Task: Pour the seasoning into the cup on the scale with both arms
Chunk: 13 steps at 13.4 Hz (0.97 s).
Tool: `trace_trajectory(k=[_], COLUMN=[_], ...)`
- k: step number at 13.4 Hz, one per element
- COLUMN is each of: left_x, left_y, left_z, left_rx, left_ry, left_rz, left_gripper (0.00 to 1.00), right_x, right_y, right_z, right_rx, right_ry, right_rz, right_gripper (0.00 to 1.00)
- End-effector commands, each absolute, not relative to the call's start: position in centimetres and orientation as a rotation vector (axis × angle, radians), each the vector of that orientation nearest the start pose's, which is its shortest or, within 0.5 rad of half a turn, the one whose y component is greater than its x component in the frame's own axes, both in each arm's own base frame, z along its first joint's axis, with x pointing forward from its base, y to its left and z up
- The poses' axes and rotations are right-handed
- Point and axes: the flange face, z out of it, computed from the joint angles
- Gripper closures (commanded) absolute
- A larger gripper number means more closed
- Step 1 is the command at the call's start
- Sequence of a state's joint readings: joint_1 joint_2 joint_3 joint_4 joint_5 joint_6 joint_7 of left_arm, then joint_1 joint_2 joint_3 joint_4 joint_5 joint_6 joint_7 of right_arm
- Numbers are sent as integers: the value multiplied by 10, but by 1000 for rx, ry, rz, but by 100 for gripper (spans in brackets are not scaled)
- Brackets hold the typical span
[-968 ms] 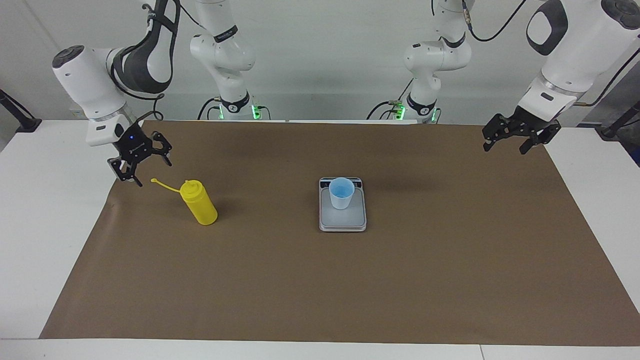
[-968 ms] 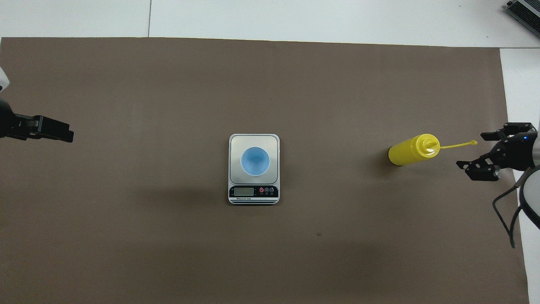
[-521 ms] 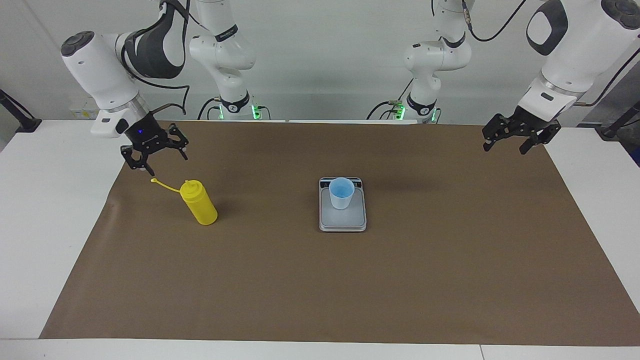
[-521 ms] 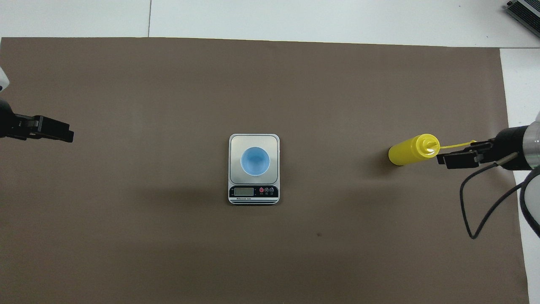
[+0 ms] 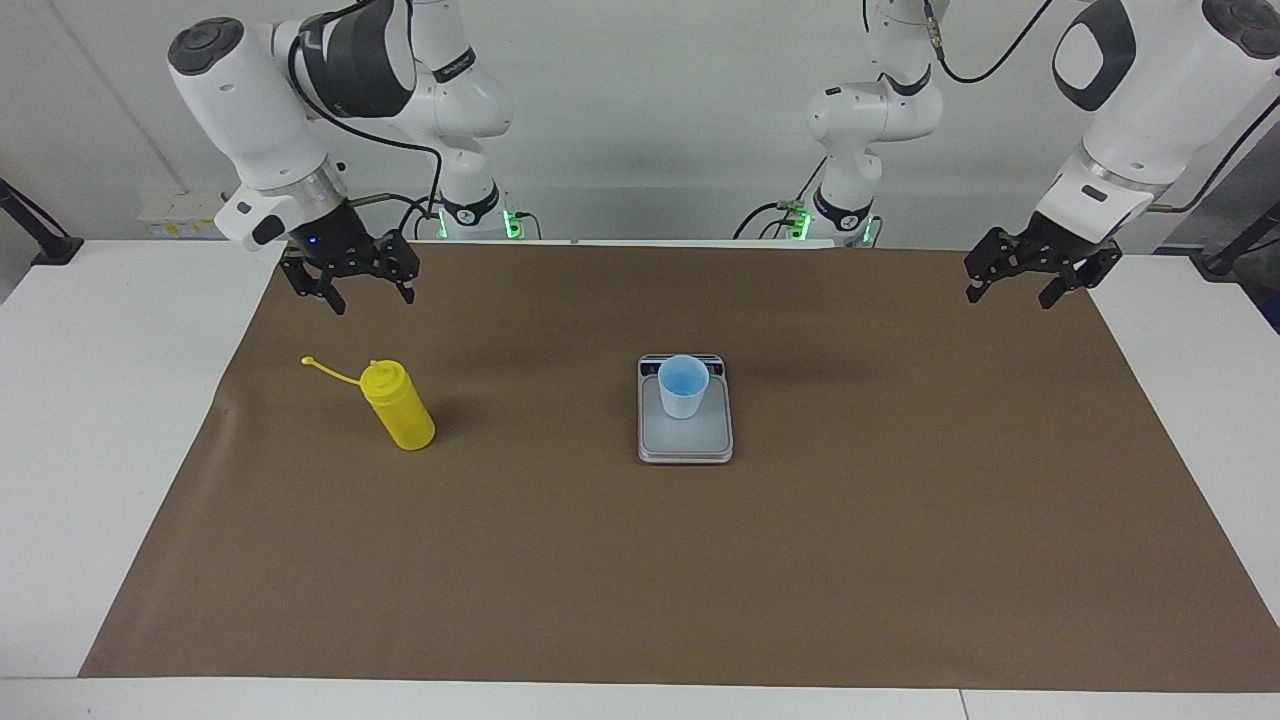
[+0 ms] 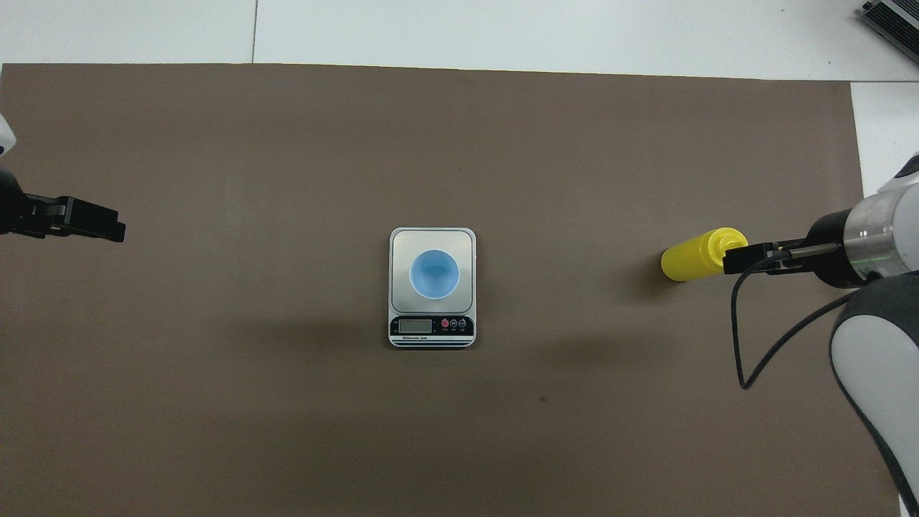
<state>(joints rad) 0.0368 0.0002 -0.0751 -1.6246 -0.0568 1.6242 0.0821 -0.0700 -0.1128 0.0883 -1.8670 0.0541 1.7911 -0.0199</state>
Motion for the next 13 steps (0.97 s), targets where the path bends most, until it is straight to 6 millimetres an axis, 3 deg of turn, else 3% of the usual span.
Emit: trace_trajectory(k=[1, 6, 9, 13], left_x=[550, 550, 550, 550], left_y=[-26, -26, -26, -26], left_z=[605, 605, 605, 605], left_rx=[-3199, -3199, -3199, -3199], left_ry=[170, 170, 170, 170], left_rz=[-22, -22, -22, -22], left_gripper=[0, 0, 0, 0], right_x=[545, 562, 571, 564], right_y=[10, 3, 18, 21], right_z=[577, 604, 621, 607], right_rx=[-3151, -3211, -3198, -3191], right_ry=[9, 3, 100, 102], right_rz=[-46, -101, -77, -9], right_gripper=[0, 0, 0, 0])
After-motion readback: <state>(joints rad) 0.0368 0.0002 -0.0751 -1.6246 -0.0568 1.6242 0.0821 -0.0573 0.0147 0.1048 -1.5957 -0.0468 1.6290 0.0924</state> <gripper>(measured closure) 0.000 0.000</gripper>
